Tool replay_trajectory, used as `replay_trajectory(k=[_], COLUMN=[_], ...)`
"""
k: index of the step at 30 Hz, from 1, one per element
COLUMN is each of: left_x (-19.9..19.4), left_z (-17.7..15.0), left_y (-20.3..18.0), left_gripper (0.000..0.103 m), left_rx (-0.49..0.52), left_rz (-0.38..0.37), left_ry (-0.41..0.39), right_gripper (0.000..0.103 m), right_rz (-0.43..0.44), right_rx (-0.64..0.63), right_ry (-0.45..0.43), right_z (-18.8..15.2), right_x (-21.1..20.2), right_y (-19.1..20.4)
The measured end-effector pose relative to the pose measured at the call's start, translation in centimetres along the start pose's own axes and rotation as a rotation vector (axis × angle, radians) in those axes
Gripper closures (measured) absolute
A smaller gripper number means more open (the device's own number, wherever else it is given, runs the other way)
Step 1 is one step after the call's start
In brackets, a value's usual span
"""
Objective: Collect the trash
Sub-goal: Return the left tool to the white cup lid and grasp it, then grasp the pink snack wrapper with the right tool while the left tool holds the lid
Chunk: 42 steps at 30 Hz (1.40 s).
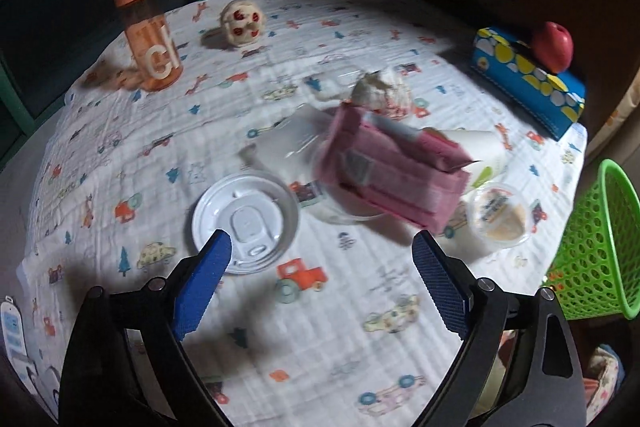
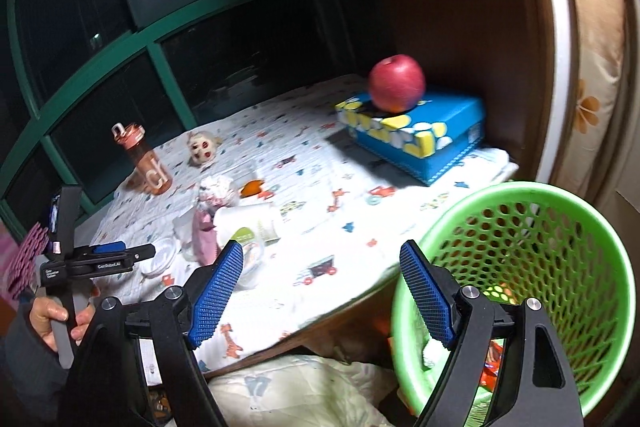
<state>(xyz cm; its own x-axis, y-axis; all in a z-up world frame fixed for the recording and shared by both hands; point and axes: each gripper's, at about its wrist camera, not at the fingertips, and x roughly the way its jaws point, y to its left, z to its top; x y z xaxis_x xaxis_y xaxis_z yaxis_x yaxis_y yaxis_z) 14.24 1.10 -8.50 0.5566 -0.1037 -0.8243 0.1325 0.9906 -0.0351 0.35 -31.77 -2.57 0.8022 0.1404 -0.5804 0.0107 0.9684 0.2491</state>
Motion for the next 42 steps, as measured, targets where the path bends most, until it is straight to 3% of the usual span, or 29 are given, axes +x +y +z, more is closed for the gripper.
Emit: replay_trajectory(k=[5,10,30,42], left_x=[2.7,4.8,8.7,7.5], left_z=[-0.4,-0.5,0.4,0.4], left_y=[3.6,5.1,5.4,6.3], left_gripper=[0.011,0.01,0.009,0.012], left_rx=[-0.023,-0.028,0.062,0.021], left_rz=[0.024,-0.009,-0.032,-0.061], left_ry=[0.053,0.096,0.156,0.106], right_gripper=[0.025,0.025,0.025,0.025], right_rz=[0.034,0.054,0.114,0.138], right_rx=[-0.038,-0.066,-0.163,-0.291], right_ry=[0.034,0.071,0.158,0.207], right_z=[0.1,-0.1,0.1,0.3], right_x=[2.0,3.8,8.8,11.7], right_y=[2.4,4.4,9.3,12.5])
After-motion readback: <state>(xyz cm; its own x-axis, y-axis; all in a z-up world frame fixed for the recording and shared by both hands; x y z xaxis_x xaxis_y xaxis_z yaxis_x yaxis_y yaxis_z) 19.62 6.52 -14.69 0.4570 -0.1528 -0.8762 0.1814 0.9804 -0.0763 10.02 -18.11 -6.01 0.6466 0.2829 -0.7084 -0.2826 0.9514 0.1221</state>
